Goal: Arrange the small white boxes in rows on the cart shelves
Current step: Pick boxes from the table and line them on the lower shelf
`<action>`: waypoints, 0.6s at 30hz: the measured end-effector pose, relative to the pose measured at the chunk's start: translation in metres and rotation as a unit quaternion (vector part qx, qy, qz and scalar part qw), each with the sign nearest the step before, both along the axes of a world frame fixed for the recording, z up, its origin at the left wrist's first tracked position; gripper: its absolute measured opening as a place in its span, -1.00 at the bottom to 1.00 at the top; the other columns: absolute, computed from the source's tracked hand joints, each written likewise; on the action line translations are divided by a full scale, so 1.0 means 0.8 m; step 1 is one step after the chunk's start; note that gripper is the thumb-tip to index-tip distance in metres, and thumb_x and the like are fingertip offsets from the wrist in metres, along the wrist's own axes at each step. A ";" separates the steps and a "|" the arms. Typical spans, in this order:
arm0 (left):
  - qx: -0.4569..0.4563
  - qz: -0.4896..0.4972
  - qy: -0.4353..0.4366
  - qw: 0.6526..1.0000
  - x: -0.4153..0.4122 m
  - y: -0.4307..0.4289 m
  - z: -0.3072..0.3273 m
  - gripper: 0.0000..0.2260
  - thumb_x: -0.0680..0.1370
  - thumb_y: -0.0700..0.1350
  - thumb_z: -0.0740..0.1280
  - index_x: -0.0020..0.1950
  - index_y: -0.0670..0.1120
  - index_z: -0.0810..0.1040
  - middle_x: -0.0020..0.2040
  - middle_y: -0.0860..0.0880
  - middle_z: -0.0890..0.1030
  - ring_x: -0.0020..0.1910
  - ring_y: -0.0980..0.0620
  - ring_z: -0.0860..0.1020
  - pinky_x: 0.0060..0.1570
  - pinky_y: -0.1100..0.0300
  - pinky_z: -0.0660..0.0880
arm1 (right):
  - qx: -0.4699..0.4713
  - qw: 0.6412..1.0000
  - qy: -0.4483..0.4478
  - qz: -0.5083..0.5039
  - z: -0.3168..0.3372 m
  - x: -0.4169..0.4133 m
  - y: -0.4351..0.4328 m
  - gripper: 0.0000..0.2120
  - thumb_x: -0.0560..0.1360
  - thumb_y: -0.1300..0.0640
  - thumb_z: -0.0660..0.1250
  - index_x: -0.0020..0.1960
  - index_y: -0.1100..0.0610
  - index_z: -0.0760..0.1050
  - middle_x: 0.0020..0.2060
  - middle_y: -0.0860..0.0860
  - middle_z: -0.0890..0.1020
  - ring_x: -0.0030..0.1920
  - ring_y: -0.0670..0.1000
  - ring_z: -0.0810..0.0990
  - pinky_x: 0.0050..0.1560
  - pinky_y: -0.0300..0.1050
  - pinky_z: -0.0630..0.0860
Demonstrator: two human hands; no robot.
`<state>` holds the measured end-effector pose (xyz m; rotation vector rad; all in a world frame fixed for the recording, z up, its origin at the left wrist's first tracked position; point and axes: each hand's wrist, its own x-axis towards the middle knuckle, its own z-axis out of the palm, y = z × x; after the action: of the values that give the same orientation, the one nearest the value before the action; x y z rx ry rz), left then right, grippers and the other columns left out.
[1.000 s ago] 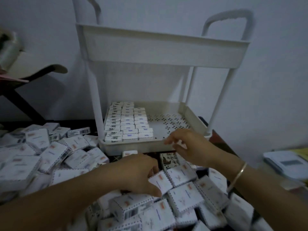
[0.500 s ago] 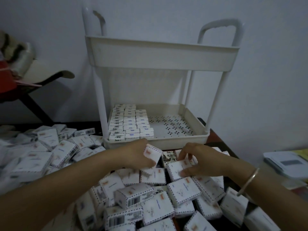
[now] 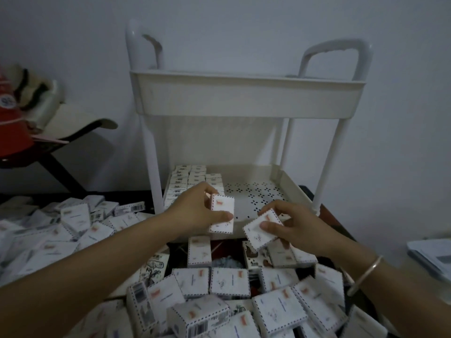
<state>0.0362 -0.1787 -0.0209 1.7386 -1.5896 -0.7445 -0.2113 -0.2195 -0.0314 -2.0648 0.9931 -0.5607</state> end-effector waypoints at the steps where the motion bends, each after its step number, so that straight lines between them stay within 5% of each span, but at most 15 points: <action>1: -0.005 0.005 -0.001 1.000 0.004 -0.007 0.004 -0.60 0.34 0.03 0.57 0.04 0.09 0.44 -0.05 0.06 0.64 -0.11 0.10 0.63 -0.11 0.12 0.60 | -0.007 1.000 -0.002 -0.003 0.001 0.004 -0.006 -0.78 0.52 0.00 0.35 0.17 -0.11 0.50 0.00 -0.09 0.64 -0.16 -0.14 0.67 -0.23 -0.19 0.60; 3: -0.017 0.016 0.009 1.000 0.013 -0.023 0.014 -0.62 0.34 0.00 0.58 0.03 0.04 0.48 -0.05 0.05 0.65 -0.10 0.09 0.63 -0.14 0.16 0.59 | -0.040 0.999 0.003 -0.009 0.002 0.012 -0.018 -0.72 0.52 -0.04 0.34 0.23 -0.19 0.48 0.10 -0.14 0.61 -0.07 -0.20 0.64 -0.07 -0.20 0.60; 6: -0.039 0.051 0.032 0.997 0.027 -0.055 0.026 -0.67 0.36 -0.09 0.57 0.03 -0.06 0.53 -0.01 0.01 0.64 -0.06 0.06 0.62 -0.09 0.16 0.58 | -0.080 0.997 0.003 -0.013 0.006 0.023 -0.035 -0.64 0.50 -0.09 0.35 0.28 -0.29 0.45 0.17 -0.22 0.55 -0.22 -0.42 0.53 -0.26 -0.42 0.46; 8: -0.054 0.079 0.036 0.995 0.036 -0.078 0.032 -0.68 0.35 -0.12 0.58 0.00 -0.04 0.53 -0.03 0.00 0.62 -0.07 0.05 0.60 -0.05 0.16 0.57 | -0.098 0.995 0.000 -0.007 0.010 0.031 -0.045 -0.62 0.49 -0.10 0.36 0.28 -0.33 0.42 0.21 -0.31 0.48 -0.15 -0.46 0.49 -0.22 -0.45 0.44; 10: -0.065 0.104 0.019 0.992 0.044 -0.104 0.037 -0.68 0.35 -0.10 0.57 0.00 0.03 0.51 -0.04 0.03 0.59 -0.09 0.05 0.58 -0.06 0.18 0.55 | -0.120 0.993 0.012 -0.006 0.013 0.039 -0.059 -0.61 0.50 -0.12 0.35 0.29 -0.33 0.40 0.19 -0.33 0.48 -0.03 -0.43 0.48 -0.13 -0.47 0.42; 14: -0.076 0.131 -0.061 0.987 0.053 -0.156 0.043 -0.73 0.41 -0.07 0.50 0.01 0.10 0.48 -0.01 0.07 0.55 -0.15 0.12 0.53 -0.28 0.28 0.41 | -0.098 0.994 -0.016 -0.045 0.017 0.052 -0.085 -0.56 0.46 -0.08 0.41 0.31 -0.18 0.41 0.05 -0.16 0.53 -0.27 -0.26 0.59 -0.38 -0.37 0.46; 18: -0.099 0.135 -0.122 0.978 0.050 -0.198 0.033 -0.79 0.48 -0.09 0.39 0.06 0.10 0.46 0.04 0.07 0.52 -0.07 0.06 0.48 -0.14 0.25 0.37 | -0.092 0.991 -0.055 -0.083 0.014 0.062 -0.100 -0.63 0.44 -0.01 0.46 0.21 -0.08 0.46 -0.06 -0.18 0.53 -0.24 -0.21 0.61 -0.42 -0.36 0.49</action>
<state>0.0759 -0.3368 0.0052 1.9000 -1.4834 -0.2406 -0.1620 -0.2997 -0.0201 -2.0975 1.0884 -0.8721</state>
